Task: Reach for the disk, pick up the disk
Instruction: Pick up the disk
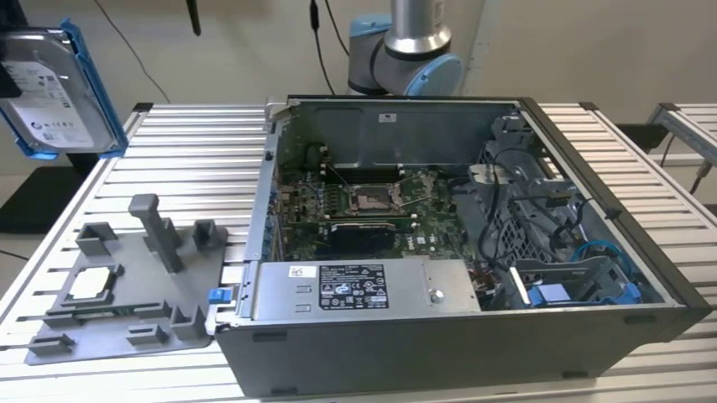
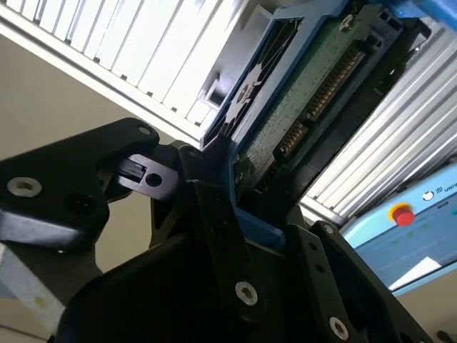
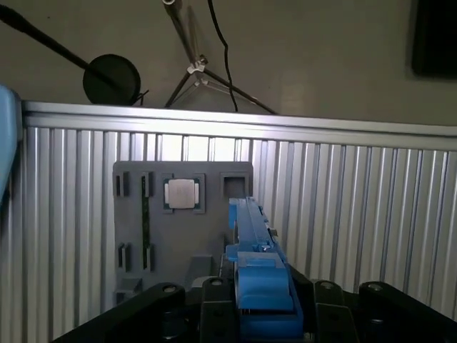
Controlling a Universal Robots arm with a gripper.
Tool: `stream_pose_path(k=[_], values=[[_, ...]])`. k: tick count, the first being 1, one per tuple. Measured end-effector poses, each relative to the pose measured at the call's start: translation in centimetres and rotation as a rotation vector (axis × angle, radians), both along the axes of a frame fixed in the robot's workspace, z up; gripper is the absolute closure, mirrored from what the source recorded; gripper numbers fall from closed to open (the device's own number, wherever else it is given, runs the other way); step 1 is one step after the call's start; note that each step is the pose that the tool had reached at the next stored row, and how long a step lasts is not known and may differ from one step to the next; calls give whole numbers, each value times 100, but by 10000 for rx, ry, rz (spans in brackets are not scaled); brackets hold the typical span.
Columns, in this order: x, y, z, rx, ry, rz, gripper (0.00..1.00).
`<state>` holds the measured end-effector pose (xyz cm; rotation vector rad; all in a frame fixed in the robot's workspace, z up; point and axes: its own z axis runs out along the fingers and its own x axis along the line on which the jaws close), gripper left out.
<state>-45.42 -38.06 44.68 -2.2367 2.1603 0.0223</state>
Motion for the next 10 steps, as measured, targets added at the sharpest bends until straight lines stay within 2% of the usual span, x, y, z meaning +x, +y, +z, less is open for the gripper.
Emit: stream_pose_path(k=[10], values=[[1, 0, 390, 22, 1, -192, 100]])
